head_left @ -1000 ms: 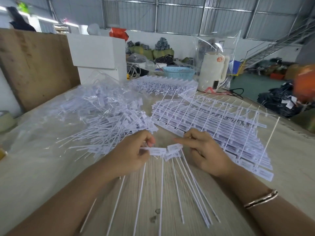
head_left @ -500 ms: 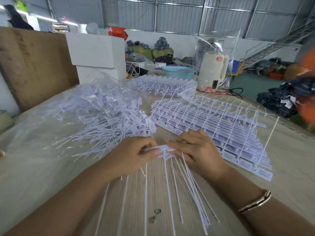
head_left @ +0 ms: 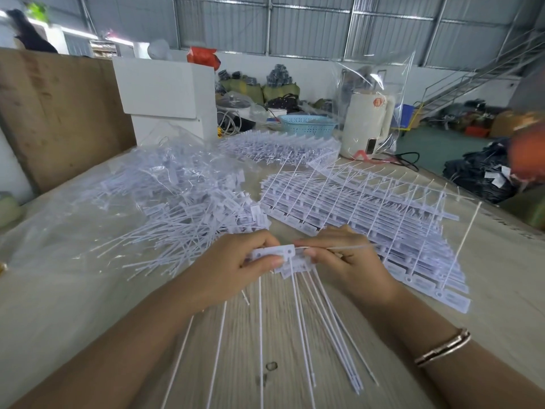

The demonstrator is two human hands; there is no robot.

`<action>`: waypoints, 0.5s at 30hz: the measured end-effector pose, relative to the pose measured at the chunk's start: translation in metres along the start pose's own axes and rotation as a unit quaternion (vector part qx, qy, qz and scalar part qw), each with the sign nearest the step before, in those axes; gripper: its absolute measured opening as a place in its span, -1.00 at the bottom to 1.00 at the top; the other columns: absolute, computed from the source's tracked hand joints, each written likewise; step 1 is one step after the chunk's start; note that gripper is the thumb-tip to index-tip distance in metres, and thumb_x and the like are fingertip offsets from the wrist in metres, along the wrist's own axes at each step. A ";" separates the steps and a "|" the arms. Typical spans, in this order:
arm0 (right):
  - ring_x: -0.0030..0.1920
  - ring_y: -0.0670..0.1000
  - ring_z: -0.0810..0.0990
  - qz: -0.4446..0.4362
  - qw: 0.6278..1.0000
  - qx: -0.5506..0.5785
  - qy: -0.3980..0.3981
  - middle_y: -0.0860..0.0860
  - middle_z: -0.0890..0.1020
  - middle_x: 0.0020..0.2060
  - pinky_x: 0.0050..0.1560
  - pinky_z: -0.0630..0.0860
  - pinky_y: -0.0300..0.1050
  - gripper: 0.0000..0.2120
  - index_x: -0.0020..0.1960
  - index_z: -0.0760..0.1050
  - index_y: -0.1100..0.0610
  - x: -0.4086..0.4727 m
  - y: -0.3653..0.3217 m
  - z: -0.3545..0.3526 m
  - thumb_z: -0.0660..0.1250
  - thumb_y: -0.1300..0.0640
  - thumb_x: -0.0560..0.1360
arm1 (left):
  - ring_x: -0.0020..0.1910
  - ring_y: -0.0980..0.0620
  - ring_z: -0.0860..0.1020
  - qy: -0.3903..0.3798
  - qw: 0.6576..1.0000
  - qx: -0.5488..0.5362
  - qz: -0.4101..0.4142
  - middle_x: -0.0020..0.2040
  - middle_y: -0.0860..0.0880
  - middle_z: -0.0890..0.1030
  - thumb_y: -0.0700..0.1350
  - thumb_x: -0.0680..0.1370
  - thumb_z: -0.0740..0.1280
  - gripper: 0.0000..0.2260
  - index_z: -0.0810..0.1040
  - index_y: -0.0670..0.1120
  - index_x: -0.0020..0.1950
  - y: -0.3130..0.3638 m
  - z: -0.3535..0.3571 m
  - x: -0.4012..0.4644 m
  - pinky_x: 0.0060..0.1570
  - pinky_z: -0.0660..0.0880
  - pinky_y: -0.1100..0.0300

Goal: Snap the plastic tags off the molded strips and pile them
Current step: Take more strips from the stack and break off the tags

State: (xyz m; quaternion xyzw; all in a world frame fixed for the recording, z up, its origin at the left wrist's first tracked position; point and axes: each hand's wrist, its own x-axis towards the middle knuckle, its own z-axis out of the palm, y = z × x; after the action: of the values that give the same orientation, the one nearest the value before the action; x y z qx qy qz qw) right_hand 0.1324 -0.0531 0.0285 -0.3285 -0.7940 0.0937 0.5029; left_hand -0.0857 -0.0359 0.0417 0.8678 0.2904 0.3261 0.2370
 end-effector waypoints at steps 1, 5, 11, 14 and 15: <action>-0.30 -0.12 0.56 0.011 1.000 0.024 -0.002 -0.02 0.68 -0.25 -0.27 0.43 -0.25 -0.80 0.06 0.63 0.23 0.000 0.000 -0.001 0.32 0.19 0.50 | -0.49 0.19 0.37 -0.002 1.000 -0.014 0.004 -0.41 0.16 0.49 0.05 0.53 0.31 -0.96 0.54 0.15 -0.12 0.001 0.000 0.000 -0.43 0.25 0.36; -0.21 -0.20 0.59 0.067 0.990 0.125 0.001 -0.20 0.67 -0.20 -0.18 0.46 -0.36 -0.79 0.09 0.60 0.17 -0.002 -0.005 -0.002 0.30 0.20 0.49 | -0.51 0.20 0.32 -0.006 0.998 -0.062 0.002 -0.44 0.16 0.44 0.05 0.51 0.30 -0.91 0.55 0.08 -0.12 0.005 -0.001 0.000 -0.45 0.22 0.38; -0.21 -0.21 0.61 0.145 0.975 0.169 0.010 -0.10 0.70 -0.18 -0.16 0.48 -0.35 -0.84 -0.06 0.62 0.21 0.002 -0.018 -0.004 0.26 0.31 0.50 | -0.43 0.02 0.32 -0.019 0.992 -0.128 -0.009 -0.42 0.01 0.39 0.00 0.46 0.31 -0.85 0.52 -0.06 -0.21 0.008 -0.008 -0.003 -0.36 0.22 0.18; -0.23 -0.19 0.57 0.170 0.974 0.134 0.063 -0.05 0.68 -0.18 -0.18 0.42 -0.43 -0.80 -0.17 0.62 0.25 -0.001 -0.016 -0.024 0.24 0.21 0.49 | -0.44 0.12 0.36 0.014 0.984 -0.175 -0.024 -0.44 0.07 0.42 -0.08 0.43 0.31 -0.86 0.49 -0.13 -0.27 0.003 -0.021 -0.007 -0.38 0.27 0.31; -0.20 -0.10 0.55 0.181 0.978 0.098 0.042 0.03 0.65 -0.17 -0.16 0.40 -0.41 -0.81 -0.06 0.64 0.22 -0.002 -0.013 -0.028 0.26 0.20 0.49 | -0.47 0.16 0.35 0.028 0.983 -0.178 -0.035 -0.46 0.08 0.43 -0.12 0.44 0.28 -0.87 0.49 -0.15 -0.27 0.001 -0.026 -0.007 -0.40 0.27 0.37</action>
State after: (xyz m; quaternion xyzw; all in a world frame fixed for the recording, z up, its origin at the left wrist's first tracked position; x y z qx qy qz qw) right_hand 0.1514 -0.0701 0.0465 -0.4194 -0.6867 0.2462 0.5403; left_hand -0.1086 -0.0355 0.0566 0.7914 0.2648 0.3885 0.3907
